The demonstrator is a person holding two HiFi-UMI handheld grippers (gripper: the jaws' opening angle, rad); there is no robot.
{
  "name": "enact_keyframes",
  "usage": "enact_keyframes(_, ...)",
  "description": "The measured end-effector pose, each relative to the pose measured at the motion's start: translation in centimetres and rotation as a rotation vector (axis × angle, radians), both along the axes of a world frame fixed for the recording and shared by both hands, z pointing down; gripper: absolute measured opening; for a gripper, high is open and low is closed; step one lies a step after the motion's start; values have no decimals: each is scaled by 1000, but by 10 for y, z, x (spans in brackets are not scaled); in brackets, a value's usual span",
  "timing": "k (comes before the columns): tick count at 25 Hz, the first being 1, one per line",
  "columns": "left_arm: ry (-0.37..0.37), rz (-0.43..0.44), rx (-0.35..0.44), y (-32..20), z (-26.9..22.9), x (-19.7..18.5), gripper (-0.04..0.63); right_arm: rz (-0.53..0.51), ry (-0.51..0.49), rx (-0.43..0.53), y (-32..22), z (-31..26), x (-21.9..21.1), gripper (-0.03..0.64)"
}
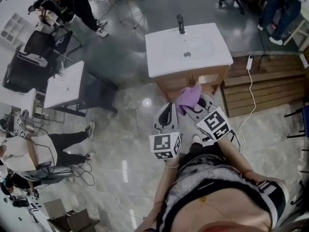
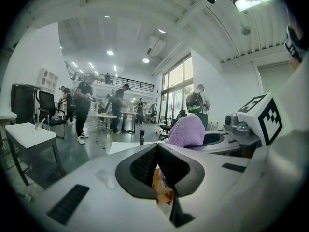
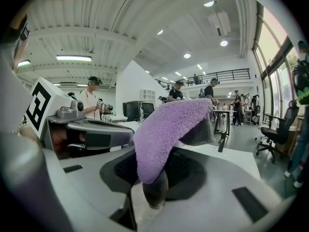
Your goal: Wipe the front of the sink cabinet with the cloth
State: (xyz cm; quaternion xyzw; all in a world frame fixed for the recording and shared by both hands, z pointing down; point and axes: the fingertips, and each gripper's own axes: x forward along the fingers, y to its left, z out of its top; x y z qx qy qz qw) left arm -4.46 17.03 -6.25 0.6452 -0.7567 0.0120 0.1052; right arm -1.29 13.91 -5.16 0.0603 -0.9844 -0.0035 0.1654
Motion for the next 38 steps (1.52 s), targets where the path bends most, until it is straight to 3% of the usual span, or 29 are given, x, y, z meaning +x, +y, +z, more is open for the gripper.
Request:
enact_keyframes(11, 27, -18, -12, -16, 12, -29, 0, -2, 33, -13, -13, 14, -22, 164)
enact_keyframes(28, 14, 197, -6, -39, 19, -109, 0, 230, 46, 13, -33, 19, -95, 164)
enact_keyframes(38, 16, 280, -23, -41, 34, -147, 0, 297, 48, 21, -32, 29, -130, 165)
